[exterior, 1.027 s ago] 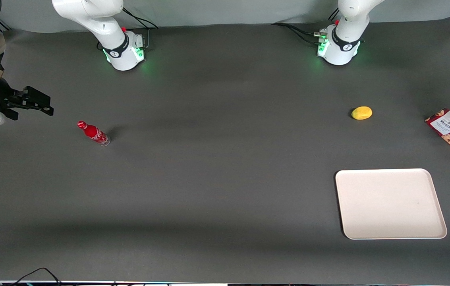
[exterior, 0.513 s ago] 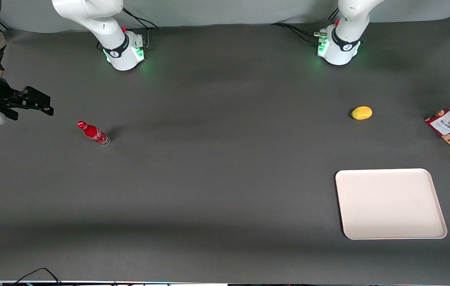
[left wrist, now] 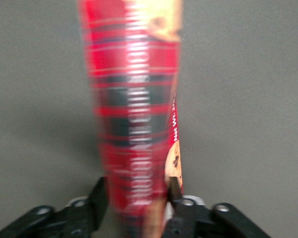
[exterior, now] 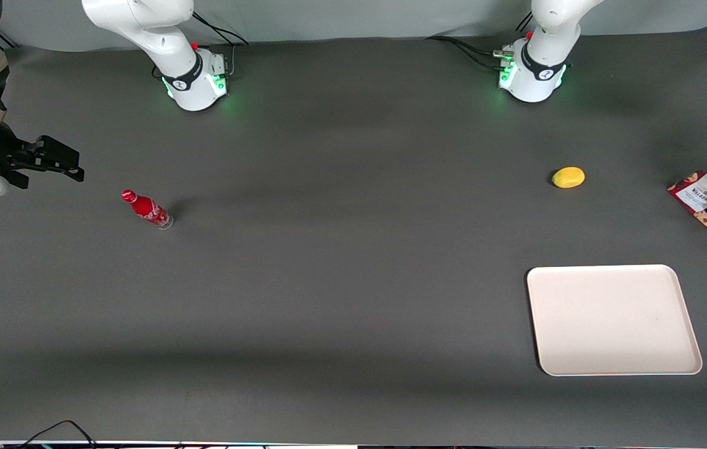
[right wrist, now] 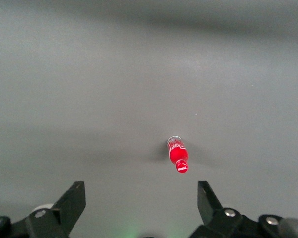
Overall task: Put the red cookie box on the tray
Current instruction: 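Carry the held cookie box over to the white tray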
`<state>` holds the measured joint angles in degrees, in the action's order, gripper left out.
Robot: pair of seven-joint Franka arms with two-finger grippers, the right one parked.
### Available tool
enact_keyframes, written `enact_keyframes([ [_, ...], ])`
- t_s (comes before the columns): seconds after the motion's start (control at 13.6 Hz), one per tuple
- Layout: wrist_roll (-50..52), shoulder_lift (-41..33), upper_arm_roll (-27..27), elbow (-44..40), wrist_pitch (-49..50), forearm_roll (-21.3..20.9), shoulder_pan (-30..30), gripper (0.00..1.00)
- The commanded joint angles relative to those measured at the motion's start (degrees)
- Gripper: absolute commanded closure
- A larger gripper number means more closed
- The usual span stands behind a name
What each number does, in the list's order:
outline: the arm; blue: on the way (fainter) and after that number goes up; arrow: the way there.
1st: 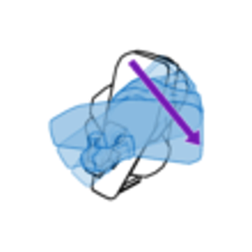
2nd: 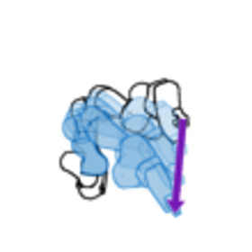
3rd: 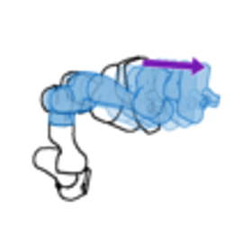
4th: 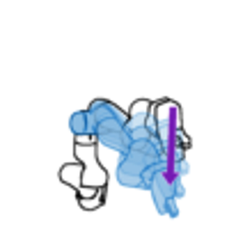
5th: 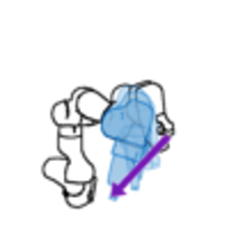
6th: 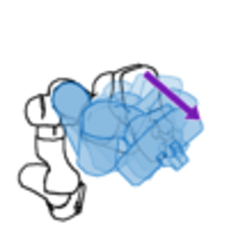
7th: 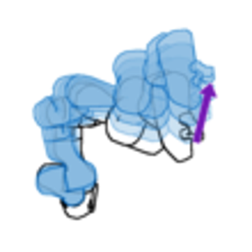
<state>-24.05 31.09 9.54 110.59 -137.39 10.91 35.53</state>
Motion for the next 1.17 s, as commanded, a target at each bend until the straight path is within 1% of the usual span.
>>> enact_keyframes([
  [0.0,-1.97,-0.24,0.13,0.50,-0.95,1.05,0.07,1.00],
  [0.22,-1.45,-1.90,0.13,0.24,0.45,1.05,-0.19,1.00],
  [0.44,-1.09,-7.52,-0.13,-0.20,1.77,0.96,-0.55,1.00],
  [0.51,-0.83,-9.80,-0.31,-1.25,4.21,0.96,-0.90,1.00],
  [0.66,2.49,-12.80,-0.31,-6.67,15.78,0.26,-1.86,1.00],
  [0.81,3.21,-15.43,-0.31,-13.35,26.43,-0.70,-1.95,1.00],
  [1.03,6.90,-18.25,-0.39,-24.25,38.57,-6.67,-3.18,1.00],
  [1.1,7.08,-18.69,-0.48,-27.68,42.00,-8.08,-3.71,1.00],
])
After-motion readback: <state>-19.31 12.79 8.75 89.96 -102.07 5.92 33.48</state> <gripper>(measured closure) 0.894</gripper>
